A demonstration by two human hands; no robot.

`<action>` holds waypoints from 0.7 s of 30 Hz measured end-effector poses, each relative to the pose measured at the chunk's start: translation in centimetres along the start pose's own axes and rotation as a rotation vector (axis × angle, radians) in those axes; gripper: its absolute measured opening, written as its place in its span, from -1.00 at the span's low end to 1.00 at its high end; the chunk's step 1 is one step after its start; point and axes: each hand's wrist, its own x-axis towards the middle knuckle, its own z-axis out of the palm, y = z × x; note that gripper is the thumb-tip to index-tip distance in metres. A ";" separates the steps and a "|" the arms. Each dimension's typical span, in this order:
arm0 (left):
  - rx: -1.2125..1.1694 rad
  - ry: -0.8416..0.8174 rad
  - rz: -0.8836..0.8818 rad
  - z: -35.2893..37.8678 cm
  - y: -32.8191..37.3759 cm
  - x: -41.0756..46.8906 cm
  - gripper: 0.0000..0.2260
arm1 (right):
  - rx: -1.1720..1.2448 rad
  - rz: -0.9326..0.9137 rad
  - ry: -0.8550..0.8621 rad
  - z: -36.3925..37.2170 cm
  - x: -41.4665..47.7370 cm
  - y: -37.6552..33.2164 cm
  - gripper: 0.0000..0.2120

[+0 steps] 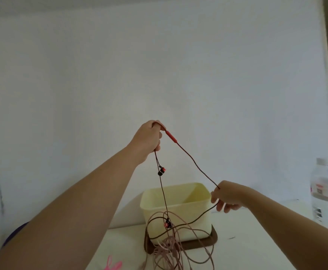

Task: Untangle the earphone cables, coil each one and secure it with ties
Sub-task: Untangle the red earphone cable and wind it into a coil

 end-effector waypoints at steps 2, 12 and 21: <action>0.106 0.000 0.038 -0.4 -0.5 0.0 -0.73 | 0.455 0.074 -0.103 -0.6 -0.2 0.5 -0.68; 0.291 -0.145 -0.154 -0.6 -3.6 -1.0 -0.75 | 0.739 -0.530 0.572 -3.1 -0.4 -5.4 -0.70; 0.031 0.048 -0.043 -1.2 -3.4 -0.6 -0.70 | -1.122 -0.538 0.606 -4.3 -0.4 -6.1 -0.53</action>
